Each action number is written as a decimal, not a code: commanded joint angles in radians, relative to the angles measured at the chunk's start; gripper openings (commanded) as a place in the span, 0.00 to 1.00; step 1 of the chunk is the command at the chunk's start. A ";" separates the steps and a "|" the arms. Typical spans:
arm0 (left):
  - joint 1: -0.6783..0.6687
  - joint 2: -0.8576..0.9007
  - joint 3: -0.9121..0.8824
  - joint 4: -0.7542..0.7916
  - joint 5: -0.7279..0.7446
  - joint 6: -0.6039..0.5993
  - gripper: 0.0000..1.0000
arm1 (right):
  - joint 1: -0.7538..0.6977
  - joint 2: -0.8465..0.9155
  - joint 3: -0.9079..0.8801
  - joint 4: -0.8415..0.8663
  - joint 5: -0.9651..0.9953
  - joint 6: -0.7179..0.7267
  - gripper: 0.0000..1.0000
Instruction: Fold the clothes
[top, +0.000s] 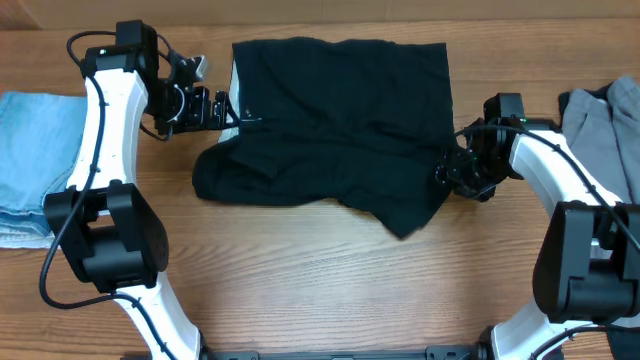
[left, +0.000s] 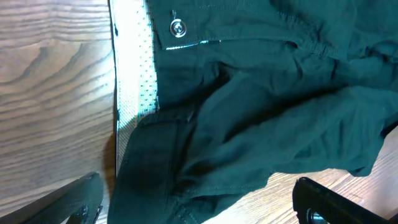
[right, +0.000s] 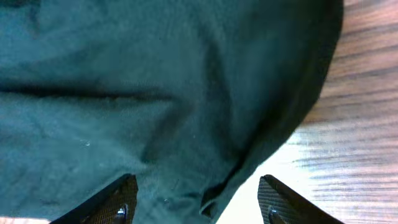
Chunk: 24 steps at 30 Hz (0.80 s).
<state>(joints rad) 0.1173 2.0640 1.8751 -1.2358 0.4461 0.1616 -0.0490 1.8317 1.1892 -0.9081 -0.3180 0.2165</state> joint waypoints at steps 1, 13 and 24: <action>-0.003 -0.007 -0.003 0.012 0.018 0.026 1.00 | 0.004 -0.014 -0.072 0.079 -0.013 -0.007 0.66; 0.000 -0.007 -0.003 0.037 0.015 0.026 1.00 | -0.008 -0.014 0.105 -0.027 0.109 -0.137 0.04; 0.000 -0.007 -0.002 0.040 0.015 0.026 1.00 | -0.018 -0.014 0.294 -0.118 0.325 -0.385 0.04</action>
<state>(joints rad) 0.1177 2.0640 1.8740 -1.1992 0.4458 0.1650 -0.0521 1.8339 1.4609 -1.0527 -0.0513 -0.1165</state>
